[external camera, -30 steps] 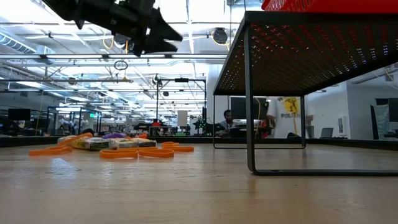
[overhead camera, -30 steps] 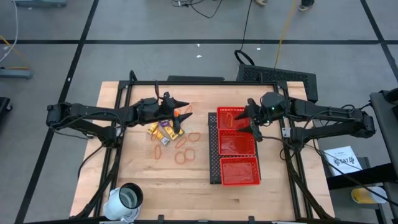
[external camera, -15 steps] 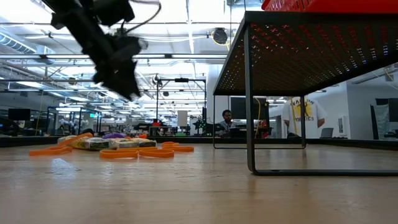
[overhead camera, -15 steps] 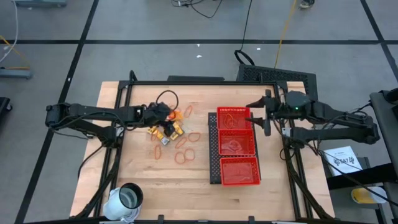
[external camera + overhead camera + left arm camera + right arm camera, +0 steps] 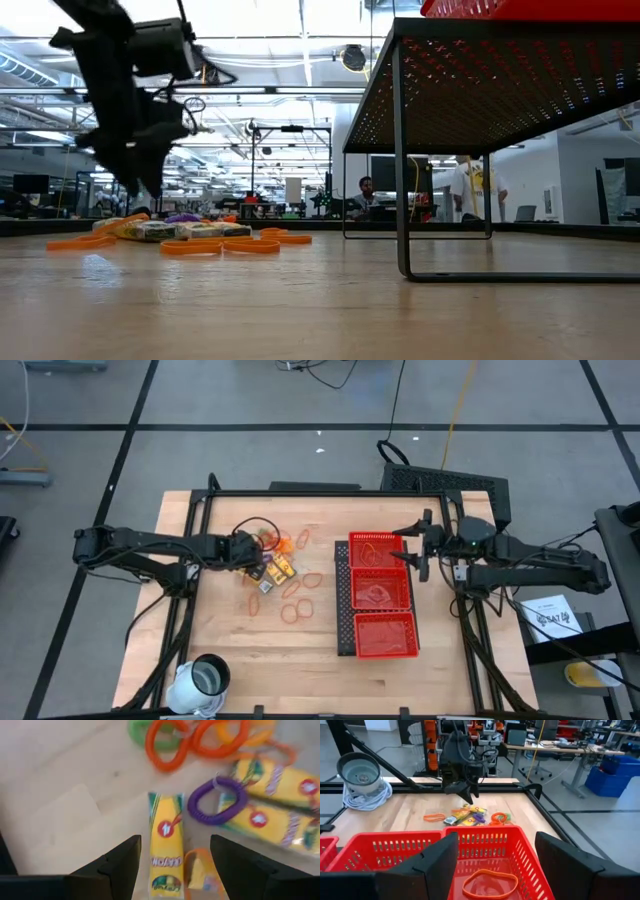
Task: Pick & Place Office Desk Supplies
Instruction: Put the orange rubber band into the top red bin on the shelf
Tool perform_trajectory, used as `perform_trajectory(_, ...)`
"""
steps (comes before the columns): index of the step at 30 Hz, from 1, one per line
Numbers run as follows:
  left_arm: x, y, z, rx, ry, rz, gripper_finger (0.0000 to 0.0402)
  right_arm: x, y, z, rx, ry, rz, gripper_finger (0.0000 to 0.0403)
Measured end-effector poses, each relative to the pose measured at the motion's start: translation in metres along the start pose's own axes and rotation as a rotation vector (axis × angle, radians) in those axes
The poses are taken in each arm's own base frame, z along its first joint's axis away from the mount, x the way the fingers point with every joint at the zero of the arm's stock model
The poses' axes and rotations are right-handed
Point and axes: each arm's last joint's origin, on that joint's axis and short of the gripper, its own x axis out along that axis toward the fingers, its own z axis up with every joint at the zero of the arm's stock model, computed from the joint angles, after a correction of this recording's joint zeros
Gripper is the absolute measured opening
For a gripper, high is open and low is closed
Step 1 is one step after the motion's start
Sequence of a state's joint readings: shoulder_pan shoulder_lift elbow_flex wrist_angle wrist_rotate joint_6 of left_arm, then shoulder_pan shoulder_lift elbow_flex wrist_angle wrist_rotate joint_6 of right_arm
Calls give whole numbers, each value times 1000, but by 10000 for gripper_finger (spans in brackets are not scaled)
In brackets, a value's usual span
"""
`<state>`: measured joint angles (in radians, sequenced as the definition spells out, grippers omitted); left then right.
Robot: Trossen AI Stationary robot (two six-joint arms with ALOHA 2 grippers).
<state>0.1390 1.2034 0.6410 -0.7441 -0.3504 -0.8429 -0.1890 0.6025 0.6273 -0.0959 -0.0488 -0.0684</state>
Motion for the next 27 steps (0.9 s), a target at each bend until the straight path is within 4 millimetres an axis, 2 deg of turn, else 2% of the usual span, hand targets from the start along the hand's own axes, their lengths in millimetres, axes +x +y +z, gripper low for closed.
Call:
perform_trajectory(8,16,11,-13,-88,23,59,250,0,0,-1,-1,-14,-1,254)
perform_trajectory(15,29,11,-15,-134,30,-66,250,0,0,-1,2,-11,2,254)
perform_trajectory(24,39,20,-23,-191,69,-26,250,0,0,-1,3,-10,3,254)
perform_trajectory(27,42,24,-28,-193,77,-14,237,0,0,-1,3,-10,3,254)
